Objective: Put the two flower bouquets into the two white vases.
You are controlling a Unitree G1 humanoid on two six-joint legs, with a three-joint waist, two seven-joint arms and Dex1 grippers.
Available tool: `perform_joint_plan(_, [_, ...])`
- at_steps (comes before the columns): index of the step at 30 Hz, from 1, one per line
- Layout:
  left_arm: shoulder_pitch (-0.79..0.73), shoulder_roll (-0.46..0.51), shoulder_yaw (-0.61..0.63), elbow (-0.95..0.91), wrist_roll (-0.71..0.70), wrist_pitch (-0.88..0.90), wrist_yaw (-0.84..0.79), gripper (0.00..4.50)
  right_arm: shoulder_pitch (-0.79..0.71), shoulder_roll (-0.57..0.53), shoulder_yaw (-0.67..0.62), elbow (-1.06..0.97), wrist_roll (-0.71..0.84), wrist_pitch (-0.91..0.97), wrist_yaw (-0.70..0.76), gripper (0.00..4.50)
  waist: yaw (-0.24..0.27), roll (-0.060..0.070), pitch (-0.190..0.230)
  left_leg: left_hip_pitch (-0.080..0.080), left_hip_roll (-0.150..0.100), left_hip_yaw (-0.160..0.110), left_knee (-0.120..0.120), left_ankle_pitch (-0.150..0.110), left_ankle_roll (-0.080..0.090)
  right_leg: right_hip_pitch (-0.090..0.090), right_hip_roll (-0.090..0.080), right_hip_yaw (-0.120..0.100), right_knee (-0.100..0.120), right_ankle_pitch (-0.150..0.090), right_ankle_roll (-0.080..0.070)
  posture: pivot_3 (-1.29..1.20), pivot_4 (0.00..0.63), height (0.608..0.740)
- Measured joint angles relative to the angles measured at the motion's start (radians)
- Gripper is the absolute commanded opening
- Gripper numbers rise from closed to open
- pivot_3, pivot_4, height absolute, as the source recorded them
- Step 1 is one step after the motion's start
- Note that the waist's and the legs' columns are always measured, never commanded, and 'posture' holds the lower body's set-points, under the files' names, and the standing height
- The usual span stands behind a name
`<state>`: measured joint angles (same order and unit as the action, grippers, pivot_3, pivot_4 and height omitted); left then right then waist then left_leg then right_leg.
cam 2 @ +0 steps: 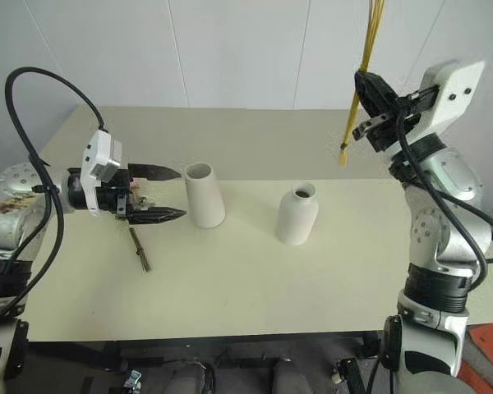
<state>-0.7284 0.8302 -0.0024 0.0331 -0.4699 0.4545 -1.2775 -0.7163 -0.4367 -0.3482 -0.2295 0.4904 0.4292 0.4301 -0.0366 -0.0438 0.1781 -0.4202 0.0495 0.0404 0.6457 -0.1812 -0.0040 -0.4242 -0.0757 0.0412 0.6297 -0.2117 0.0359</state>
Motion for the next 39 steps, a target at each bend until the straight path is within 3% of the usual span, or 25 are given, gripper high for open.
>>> perform_joint_plan(6, [0.009, -0.003, 0.000, -0.003, 0.002, 0.000, 0.000, 4.50, 0.037, 0.099, 0.046, -0.039, 0.042, 0.033, -0.086, 0.04, -0.002, 0.000, 0.000, -0.004, 0.000, 0.000, 0.000, 0.000, 0.000, -0.004, 0.000, 0.000, 0.001, 0.000, -0.001, 0.00, 0.150, 0.740])
perform_joint_plan(28, [0.099, 0.033, 0.039, -0.085, -0.005, 0.047, 0.040, 4.50, 0.150, 0.081, 0.105, -0.072, 0.074, 0.048, -0.081, 0.04, -0.001, 0.000, 0.000, -0.004, 0.000, 0.000, 0.000, 0.000, 0.000, -0.004, 0.000, 0.000, 0.000, 0.000, -0.001, 0.00, 0.150, 0.740])
perform_joint_plan(31, [0.096, 0.032, 0.039, -0.084, -0.005, 0.046, 0.038, 4.50, 0.194, 0.081, 0.105, -0.076, 0.089, 0.050, -0.068, 0.73, -0.001, 0.000, 0.000, -0.004, 0.000, 0.000, 0.000, 0.000, 0.000, -0.004, 0.000, 0.000, 0.000, 0.000, -0.001, 0.00, 0.150, 0.740])
perform_joint_plan(39, [0.134, 0.006, 0.102, -0.088, -0.052, 0.080, 0.087, 4.50, 0.359, -0.006, 0.129, -0.220, 0.122, 0.110, -0.018, 3.51, 0.000, 0.000, 0.000, -0.003, 0.000, 0.000, -0.001, 0.000, 0.000, -0.004, 0.000, 0.000, 0.000, 0.000, -0.001, 0.00, 0.150, 0.740])
